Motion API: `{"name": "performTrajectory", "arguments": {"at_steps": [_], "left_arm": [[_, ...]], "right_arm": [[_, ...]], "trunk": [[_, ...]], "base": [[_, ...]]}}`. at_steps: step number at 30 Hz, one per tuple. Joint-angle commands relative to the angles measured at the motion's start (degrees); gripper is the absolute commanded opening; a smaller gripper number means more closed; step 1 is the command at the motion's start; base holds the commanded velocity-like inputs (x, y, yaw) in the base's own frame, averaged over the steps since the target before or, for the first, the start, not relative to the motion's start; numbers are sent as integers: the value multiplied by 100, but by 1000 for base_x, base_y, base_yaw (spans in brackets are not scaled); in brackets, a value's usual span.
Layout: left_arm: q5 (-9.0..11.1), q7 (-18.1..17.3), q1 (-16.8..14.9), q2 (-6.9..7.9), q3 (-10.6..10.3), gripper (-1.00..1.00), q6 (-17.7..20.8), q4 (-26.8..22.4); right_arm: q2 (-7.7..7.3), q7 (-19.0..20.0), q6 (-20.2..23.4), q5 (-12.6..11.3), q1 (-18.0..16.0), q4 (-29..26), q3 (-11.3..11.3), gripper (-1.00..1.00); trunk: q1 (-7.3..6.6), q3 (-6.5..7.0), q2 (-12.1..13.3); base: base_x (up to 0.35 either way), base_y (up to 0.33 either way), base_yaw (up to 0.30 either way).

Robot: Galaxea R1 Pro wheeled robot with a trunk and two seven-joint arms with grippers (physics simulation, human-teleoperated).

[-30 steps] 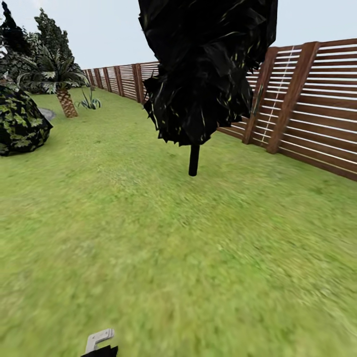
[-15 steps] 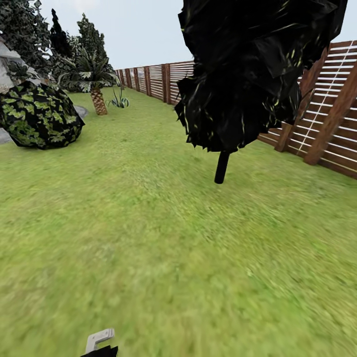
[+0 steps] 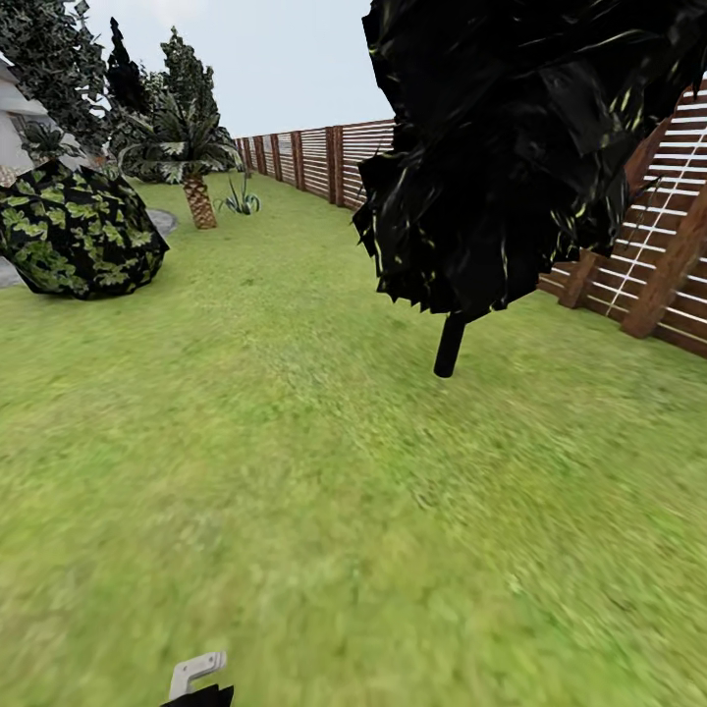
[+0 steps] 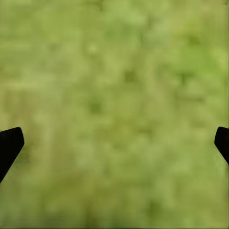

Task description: Take the three Easter eggs out of the wicker basket on the lawn in the garden, then place them on the lawn next to a single tree (choose any tree) so that all three eggs are next to the same tree and none are left in the basket.

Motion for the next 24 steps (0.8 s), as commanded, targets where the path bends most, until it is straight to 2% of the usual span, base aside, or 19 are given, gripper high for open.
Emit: {"name": "performTrajectory", "arguments": {"at_steps": [1, 8, 24], "left_arm": [[0, 0, -3, -1, 0, 100, 0, 0], [0, 0, -1, 1, 0, 100, 0, 0], [0, 0, 2, -2, 0, 100, 0, 0]], "right_arm": [[0, 0, 0, 0, 0, 0, 0, 100], [5, 0, -3, 0, 0, 0, 0, 100], [7, 0, -3, 0, 0, 0, 0, 100]], "trunk": [[0, 0, 0], [0, 0, 0], [0, 0, 0]], "base": [[339, 0, 0], [339, 0, 24], [339, 0, 281]]}}
